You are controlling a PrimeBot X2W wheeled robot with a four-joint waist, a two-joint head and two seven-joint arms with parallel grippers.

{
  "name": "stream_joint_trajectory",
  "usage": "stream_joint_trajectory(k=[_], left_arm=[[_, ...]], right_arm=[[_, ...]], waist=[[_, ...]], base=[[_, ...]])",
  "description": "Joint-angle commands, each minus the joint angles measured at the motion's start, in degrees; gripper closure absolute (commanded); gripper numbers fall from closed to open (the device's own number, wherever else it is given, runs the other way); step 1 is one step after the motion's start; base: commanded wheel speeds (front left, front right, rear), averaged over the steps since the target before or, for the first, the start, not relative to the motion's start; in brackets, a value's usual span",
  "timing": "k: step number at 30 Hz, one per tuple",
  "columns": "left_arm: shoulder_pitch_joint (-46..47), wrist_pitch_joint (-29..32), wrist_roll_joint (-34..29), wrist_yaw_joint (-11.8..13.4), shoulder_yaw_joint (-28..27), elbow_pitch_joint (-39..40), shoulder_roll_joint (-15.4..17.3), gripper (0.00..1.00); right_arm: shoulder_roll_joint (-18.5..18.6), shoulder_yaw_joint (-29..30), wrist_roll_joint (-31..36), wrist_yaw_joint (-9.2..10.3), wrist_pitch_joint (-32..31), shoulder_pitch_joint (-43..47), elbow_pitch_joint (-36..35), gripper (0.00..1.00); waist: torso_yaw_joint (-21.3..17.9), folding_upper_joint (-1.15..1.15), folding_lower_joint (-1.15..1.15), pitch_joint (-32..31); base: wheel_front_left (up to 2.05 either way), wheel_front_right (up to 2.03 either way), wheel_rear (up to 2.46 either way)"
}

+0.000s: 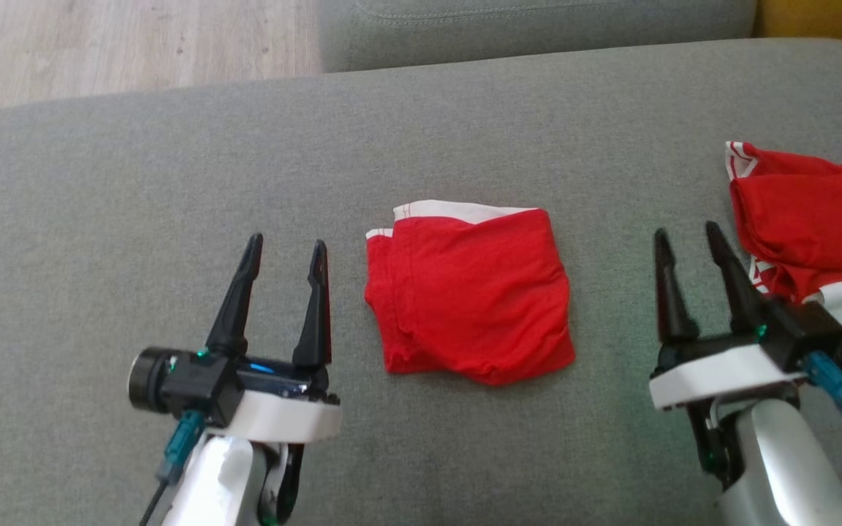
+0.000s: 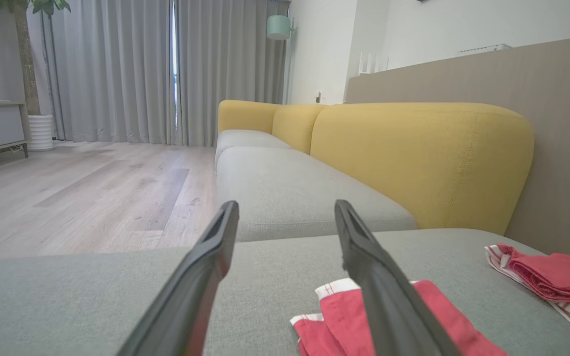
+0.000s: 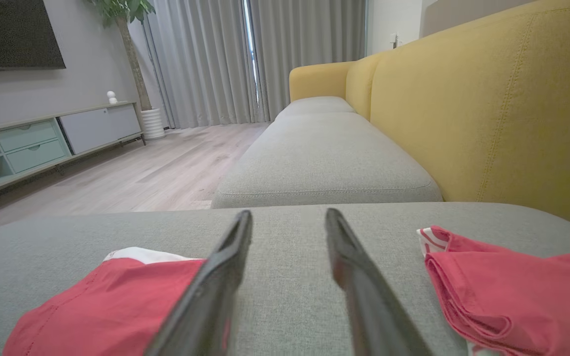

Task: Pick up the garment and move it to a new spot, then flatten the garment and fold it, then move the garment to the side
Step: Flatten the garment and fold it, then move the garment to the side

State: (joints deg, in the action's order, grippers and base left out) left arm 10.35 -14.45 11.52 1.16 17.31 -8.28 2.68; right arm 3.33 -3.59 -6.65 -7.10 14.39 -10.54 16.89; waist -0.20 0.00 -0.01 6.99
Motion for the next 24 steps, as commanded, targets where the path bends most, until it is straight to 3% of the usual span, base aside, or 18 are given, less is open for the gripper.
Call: stream_joint_trajectory(k=[1, 13, 24], left_arm=[[0.75, -0.55, -0.62, -0.27, -1.90, 1.45, 0.20, 0.00], [-0.14, -0.55, -0.82, -0.69, -1.92, 0.93, 0.20, 0.00], [1.59, -0.55, -0.37, -0.63, -0.45, 0.73, 0.20, 0.00]], right_arm=[[-0.43, -1.05, -0.66, -0.39, 0.61, -0.15, -2.69, 0.00], [-0.45, -0.71, -1.41, -0.39, 0.11, 1.54, -3.00, 0.00], [-0.45, -6.04, -3.14, -0.39, -8.33, -2.08, 2.60, 0.00]], waist=[[0.01, 0.00, 0.01, -0.24], [0.61, 0.00, 0.01, -0.62], [3.28, 0.00, 0.01, 2.38]], base=[[0.00, 0.00, 0.00], [0.00, 0.00, 0.00], [0.00, 0.00, 0.00]])
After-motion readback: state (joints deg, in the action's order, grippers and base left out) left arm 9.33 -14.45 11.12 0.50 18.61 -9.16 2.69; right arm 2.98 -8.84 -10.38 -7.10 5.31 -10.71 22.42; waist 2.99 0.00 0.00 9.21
